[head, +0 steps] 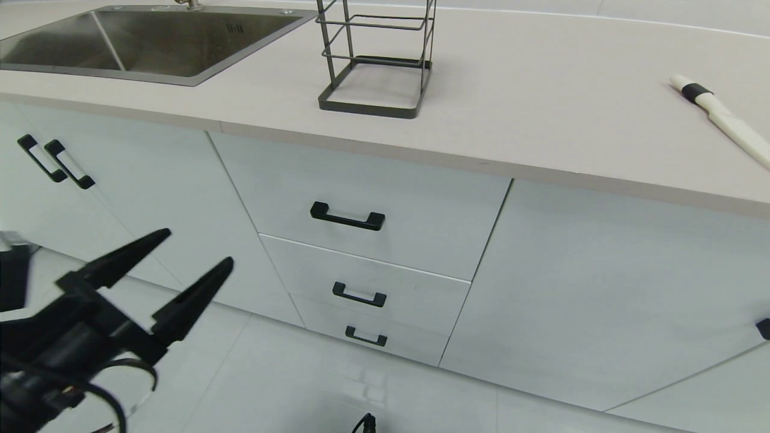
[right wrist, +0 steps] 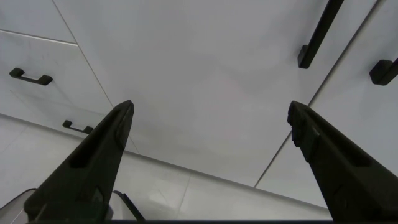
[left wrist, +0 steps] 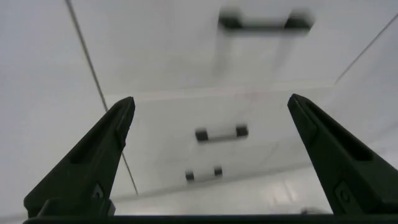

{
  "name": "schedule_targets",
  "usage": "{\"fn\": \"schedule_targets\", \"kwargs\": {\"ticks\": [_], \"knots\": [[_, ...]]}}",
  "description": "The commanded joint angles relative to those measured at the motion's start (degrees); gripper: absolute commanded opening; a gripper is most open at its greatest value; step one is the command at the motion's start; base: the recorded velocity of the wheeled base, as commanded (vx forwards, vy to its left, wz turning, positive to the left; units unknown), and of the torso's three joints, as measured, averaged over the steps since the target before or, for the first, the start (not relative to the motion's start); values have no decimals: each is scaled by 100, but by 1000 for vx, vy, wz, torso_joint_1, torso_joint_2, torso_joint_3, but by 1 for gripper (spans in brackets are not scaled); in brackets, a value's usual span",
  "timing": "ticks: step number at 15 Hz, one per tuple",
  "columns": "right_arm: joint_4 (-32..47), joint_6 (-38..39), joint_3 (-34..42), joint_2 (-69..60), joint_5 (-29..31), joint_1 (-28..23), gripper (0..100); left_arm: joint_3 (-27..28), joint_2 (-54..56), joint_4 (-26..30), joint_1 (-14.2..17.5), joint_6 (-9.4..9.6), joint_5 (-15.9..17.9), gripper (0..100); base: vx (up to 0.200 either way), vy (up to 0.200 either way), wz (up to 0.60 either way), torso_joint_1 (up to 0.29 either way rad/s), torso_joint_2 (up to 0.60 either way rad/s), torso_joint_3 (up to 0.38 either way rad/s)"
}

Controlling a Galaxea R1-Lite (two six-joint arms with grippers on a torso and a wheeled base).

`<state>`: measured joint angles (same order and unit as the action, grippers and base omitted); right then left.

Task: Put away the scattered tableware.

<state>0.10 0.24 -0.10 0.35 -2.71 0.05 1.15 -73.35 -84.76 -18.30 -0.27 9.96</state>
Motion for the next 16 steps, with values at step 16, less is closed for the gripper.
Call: {"fn": "schedule_targets", "kwargs": {"ticks": [16], "knots": [[-1, 11, 1, 9, -11, 4, 100, -97, 7335, 8529, 1830, 264, -680, 100, 0, 0, 0, 0, 0, 0]]}}
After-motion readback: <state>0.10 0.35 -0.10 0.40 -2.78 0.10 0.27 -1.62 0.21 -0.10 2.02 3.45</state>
